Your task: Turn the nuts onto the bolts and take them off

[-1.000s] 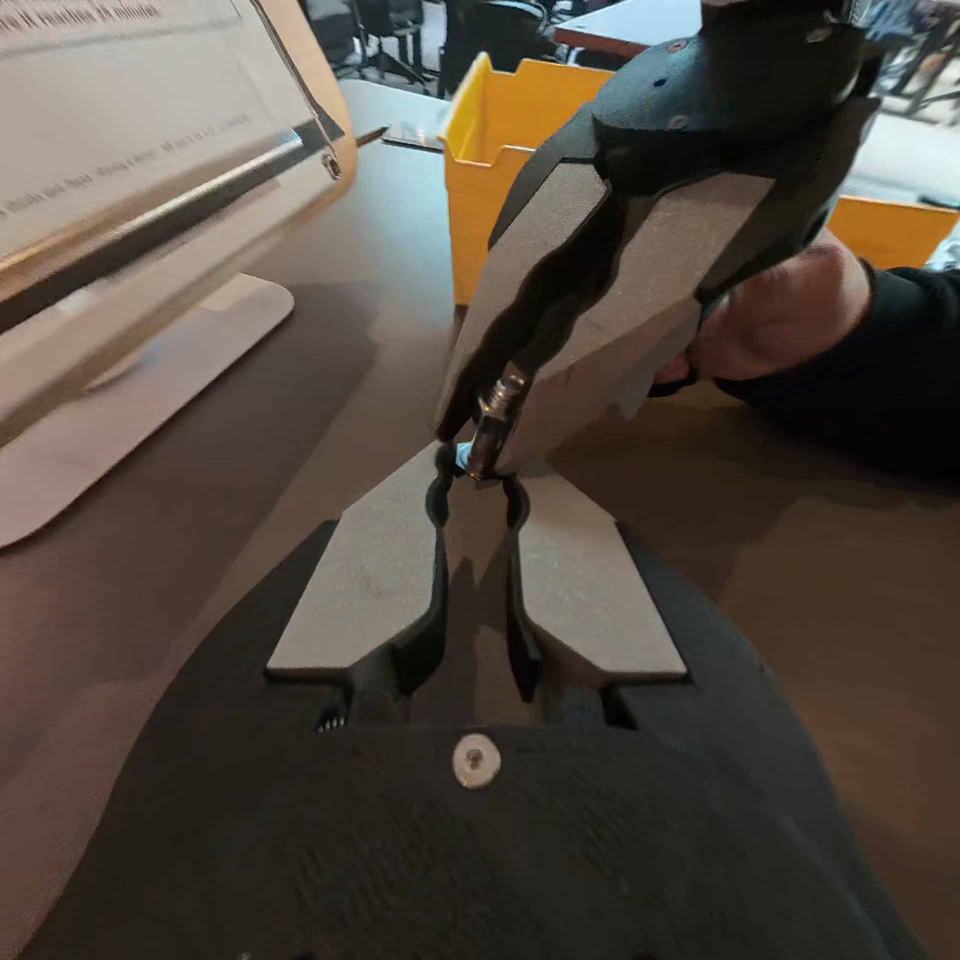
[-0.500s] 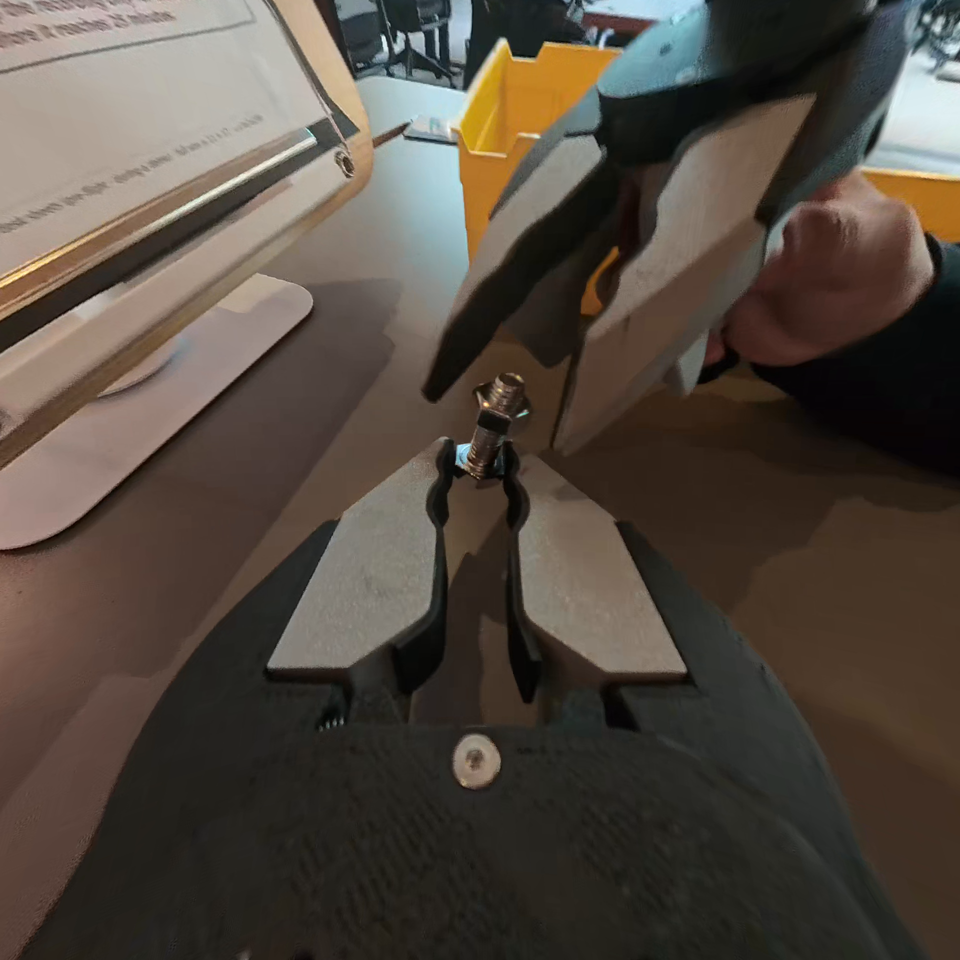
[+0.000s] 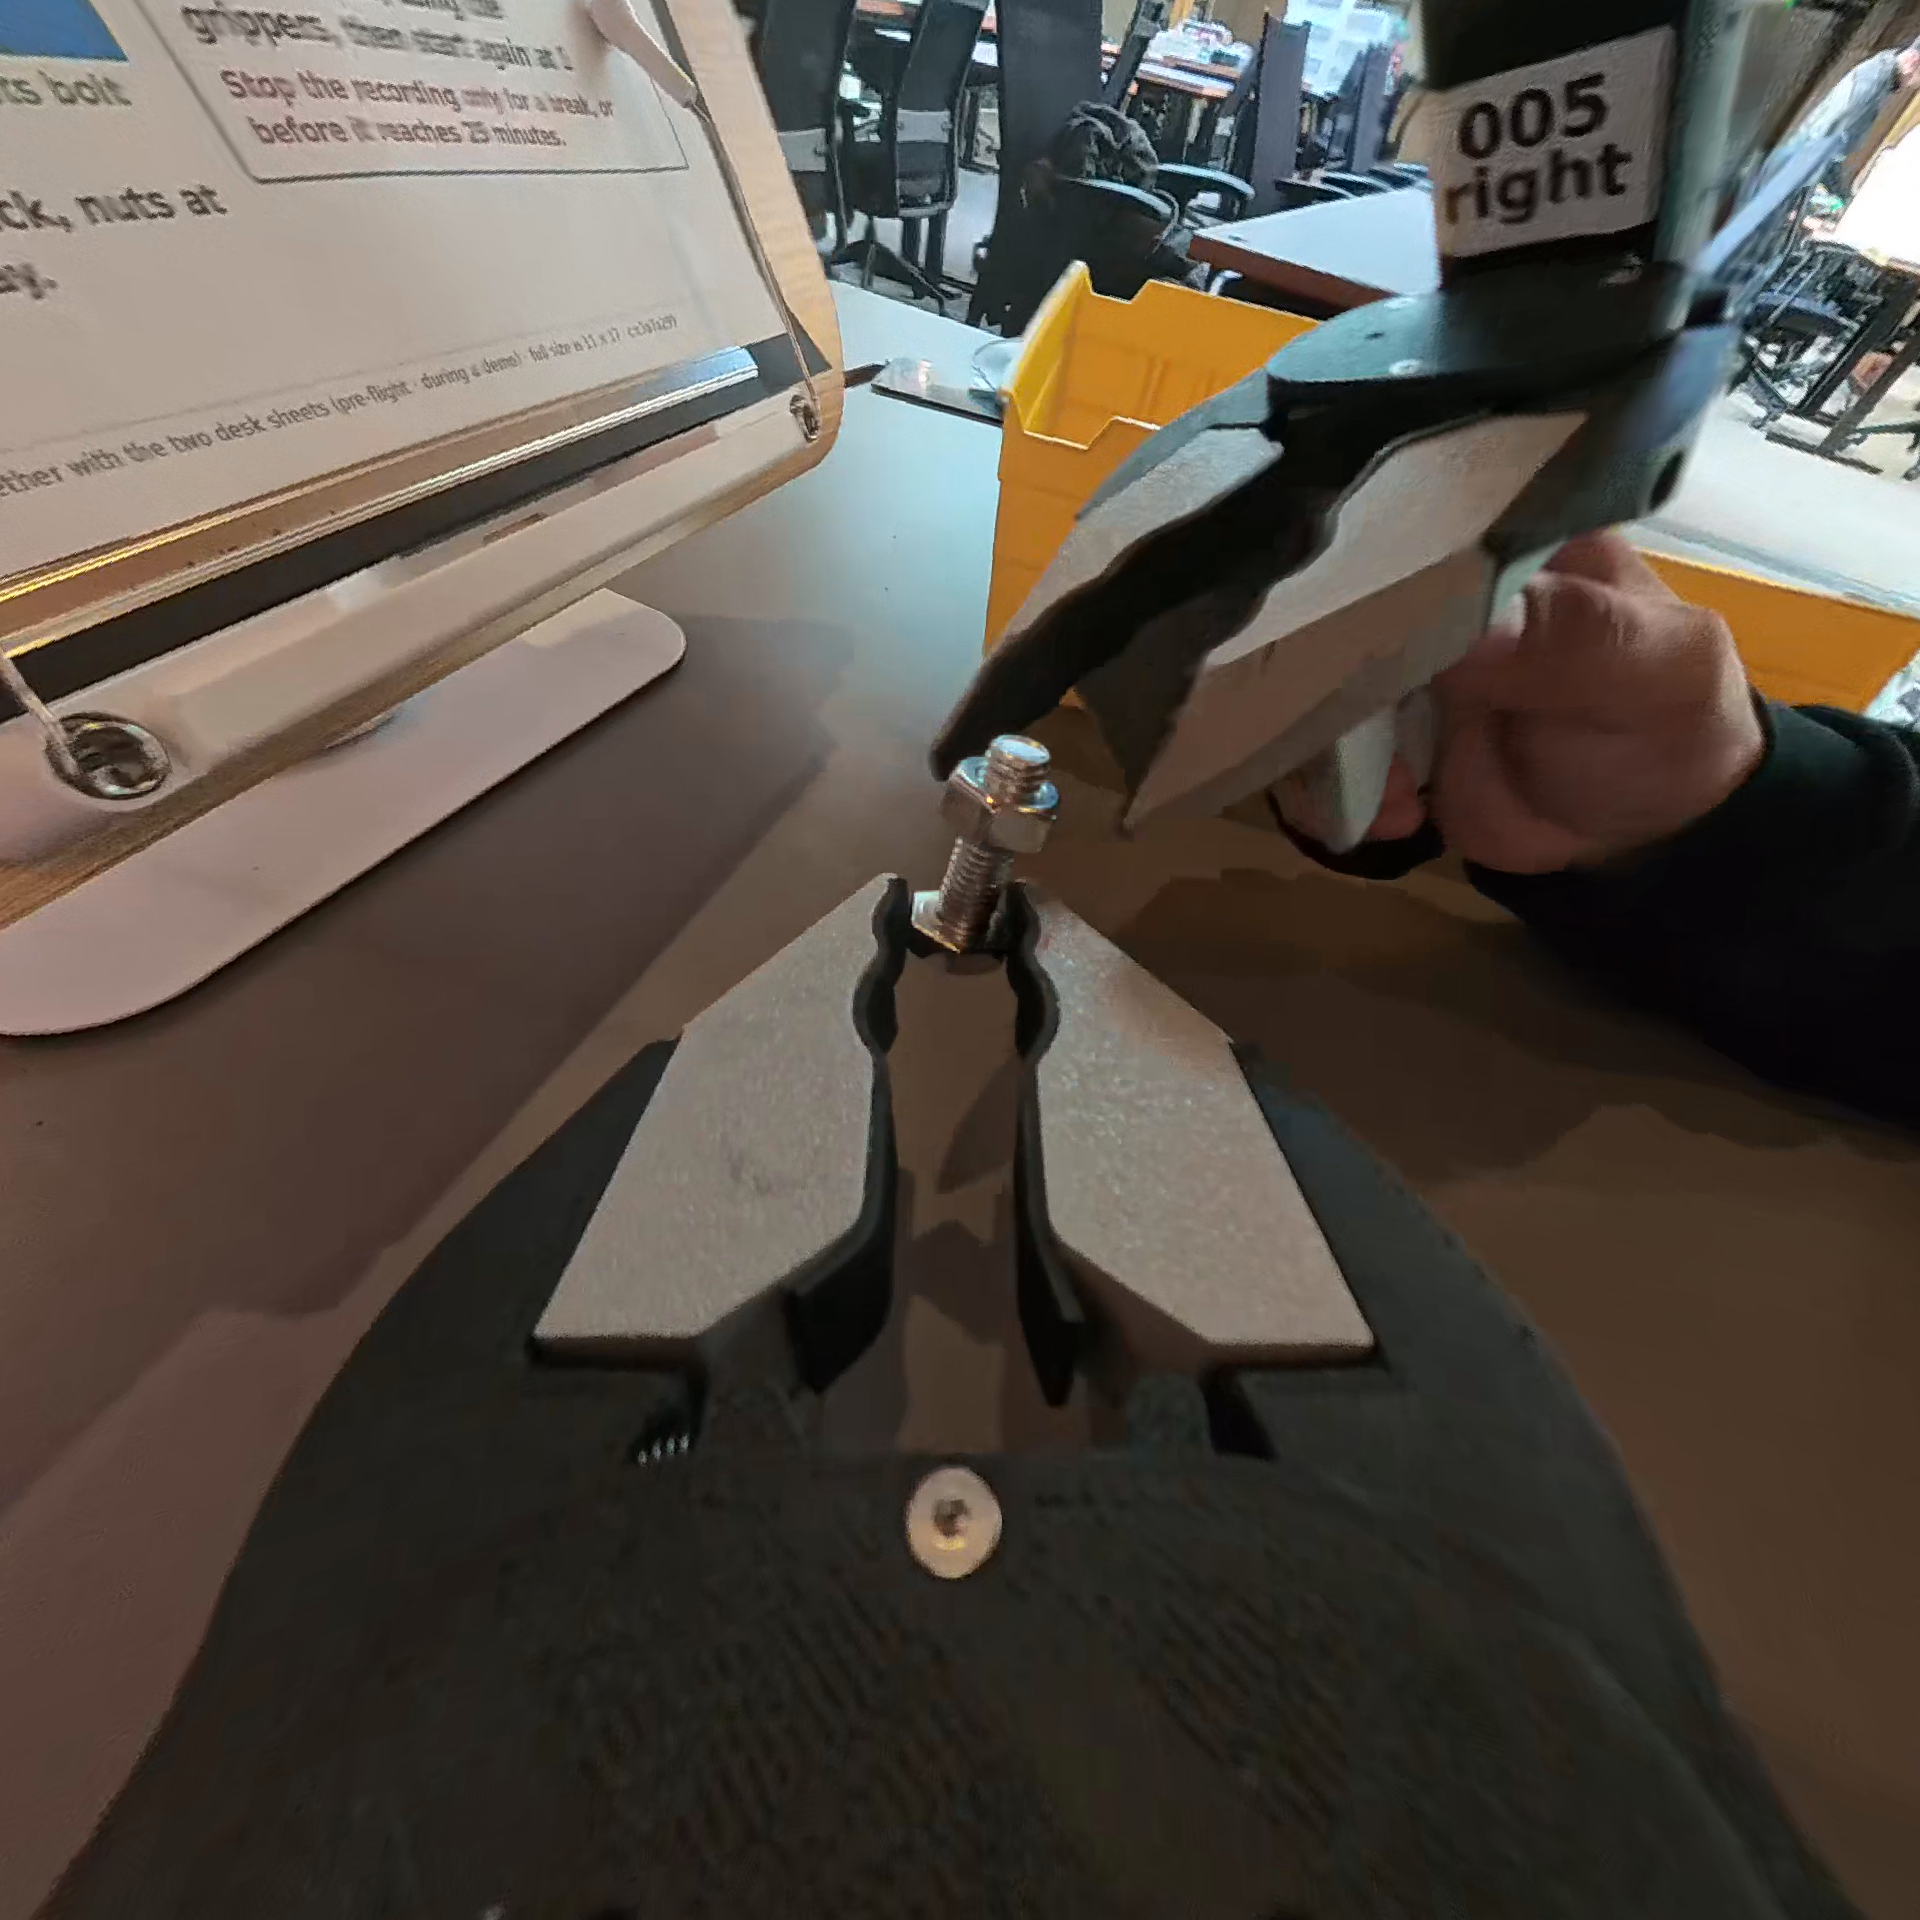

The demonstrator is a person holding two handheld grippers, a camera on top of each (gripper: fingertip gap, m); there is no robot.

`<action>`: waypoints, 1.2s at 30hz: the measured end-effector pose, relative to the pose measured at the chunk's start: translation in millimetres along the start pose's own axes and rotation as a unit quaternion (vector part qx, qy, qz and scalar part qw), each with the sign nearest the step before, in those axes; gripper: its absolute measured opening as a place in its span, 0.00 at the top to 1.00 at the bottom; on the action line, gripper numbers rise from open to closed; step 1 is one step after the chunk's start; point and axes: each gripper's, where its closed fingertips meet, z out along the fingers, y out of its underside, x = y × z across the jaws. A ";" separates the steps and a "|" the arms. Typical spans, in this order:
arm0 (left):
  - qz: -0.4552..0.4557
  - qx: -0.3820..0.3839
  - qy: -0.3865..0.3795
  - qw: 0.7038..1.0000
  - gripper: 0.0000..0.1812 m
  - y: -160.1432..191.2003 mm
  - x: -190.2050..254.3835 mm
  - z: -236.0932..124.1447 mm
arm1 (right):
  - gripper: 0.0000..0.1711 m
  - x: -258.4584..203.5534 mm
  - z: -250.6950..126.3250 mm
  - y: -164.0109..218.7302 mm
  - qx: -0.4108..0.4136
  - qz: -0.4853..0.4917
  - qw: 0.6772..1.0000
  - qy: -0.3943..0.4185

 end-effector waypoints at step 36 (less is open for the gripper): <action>0.014 0.045 -0.015 0.999 0.91 -24.9 8.0 -13.6 | 0.78 5.3 -9.3 -10.4 -0.012 -0.095 0.990 0.102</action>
